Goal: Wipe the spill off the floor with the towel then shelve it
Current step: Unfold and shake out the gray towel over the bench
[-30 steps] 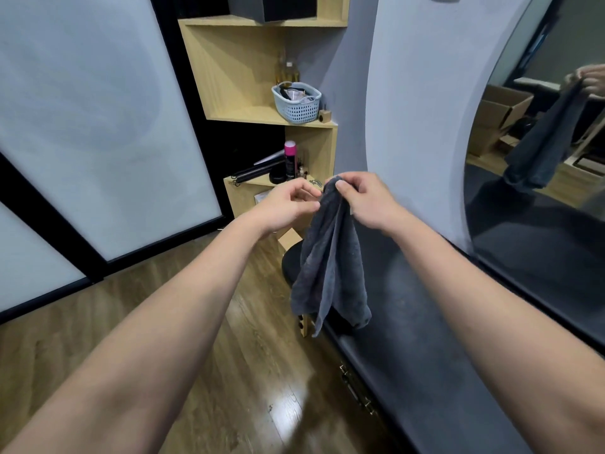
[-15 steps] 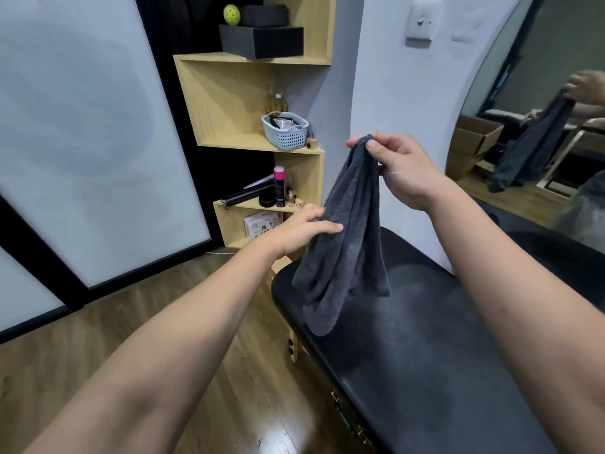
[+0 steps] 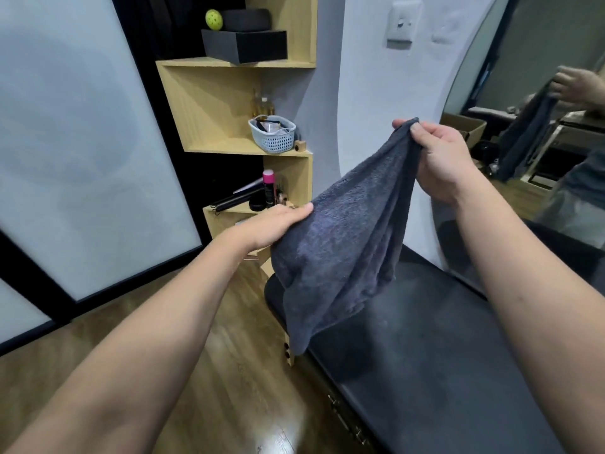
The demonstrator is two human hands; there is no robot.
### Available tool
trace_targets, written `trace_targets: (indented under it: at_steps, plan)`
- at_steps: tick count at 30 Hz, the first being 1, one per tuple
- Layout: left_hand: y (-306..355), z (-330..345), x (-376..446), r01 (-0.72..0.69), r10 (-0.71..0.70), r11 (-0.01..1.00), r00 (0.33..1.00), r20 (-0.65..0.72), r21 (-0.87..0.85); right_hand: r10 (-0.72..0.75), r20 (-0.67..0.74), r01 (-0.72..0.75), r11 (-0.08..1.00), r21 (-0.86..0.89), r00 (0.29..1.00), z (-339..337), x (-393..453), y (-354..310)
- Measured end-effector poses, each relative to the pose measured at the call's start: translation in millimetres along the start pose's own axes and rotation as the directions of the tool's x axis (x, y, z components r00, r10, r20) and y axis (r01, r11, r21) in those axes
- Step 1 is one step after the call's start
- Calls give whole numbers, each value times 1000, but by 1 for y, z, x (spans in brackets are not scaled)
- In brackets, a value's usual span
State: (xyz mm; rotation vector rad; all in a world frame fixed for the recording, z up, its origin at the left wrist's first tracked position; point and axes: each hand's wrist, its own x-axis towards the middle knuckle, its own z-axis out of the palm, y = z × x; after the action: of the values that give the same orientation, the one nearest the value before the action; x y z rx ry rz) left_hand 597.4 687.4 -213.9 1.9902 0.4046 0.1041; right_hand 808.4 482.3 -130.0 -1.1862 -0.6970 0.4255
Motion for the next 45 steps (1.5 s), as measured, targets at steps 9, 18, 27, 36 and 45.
trace_targets:
  at_steps: [9,18,27,36,45]
  plan:
    - [-25,-51,6,221,17,481,965,-261,848,14,84,-1,989,-151,996,-11,-10,16]
    - [-3,-82,-2,357,106,341,905,-412,870,-39,83,68,919,-388,996,-24,-8,27]
    - [-19,-85,-20,482,-69,343,869,-490,806,-33,76,64,893,-446,997,-19,-11,31]
    - [-1,-101,-29,-116,145,989,866,-479,89,-158,-121,54,794,-605,980,-38,-5,26]
    - [28,-103,-36,116,387,593,827,-408,797,-294,19,188,562,-806,956,-41,-9,15]
